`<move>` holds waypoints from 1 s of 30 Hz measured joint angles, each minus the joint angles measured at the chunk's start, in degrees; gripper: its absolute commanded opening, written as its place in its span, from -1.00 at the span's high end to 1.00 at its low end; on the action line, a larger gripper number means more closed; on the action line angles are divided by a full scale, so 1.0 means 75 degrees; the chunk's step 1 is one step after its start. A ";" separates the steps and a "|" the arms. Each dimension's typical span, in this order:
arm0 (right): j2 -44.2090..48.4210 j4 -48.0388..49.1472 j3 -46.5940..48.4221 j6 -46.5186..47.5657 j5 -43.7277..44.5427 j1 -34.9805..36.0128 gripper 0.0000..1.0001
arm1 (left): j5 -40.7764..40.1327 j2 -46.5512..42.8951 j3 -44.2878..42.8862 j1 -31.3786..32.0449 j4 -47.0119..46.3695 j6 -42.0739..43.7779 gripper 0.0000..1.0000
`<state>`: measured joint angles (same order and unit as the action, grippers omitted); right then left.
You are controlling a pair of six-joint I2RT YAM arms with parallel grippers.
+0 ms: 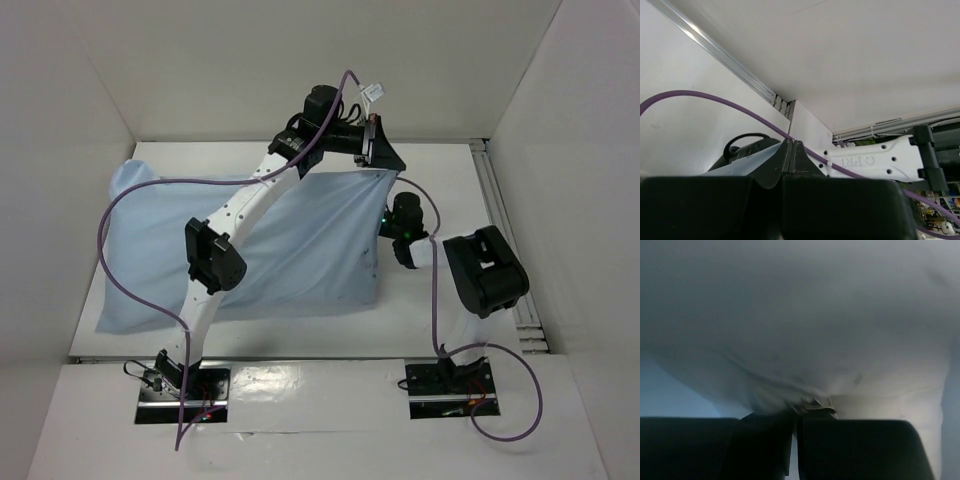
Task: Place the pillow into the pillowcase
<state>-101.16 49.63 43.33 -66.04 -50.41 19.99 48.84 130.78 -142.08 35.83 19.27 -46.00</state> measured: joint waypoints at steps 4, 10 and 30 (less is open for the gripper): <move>0.0254 0.0411 -0.0691 -0.0414 0.0012 -0.0705 0.64 | 0.0128 -0.0009 0.0012 -0.0006 -0.0326 -0.0131 1.00; 0.2471 -0.3620 -0.0895 0.1725 0.1288 -0.1422 0.49 | 0.0131 -0.0096 0.0236 -0.0035 -0.0411 -0.0090 1.00; 0.4476 -1.0235 0.1207 0.3990 0.7289 -0.1722 -0.44 | -0.0647 -0.0997 0.1107 -0.0650 0.1093 0.1282 -0.85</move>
<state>-67.59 -27.14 52.38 -36.12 4.25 7.07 43.99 123.31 -133.78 30.96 27.46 -36.38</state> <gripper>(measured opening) 0.720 0.978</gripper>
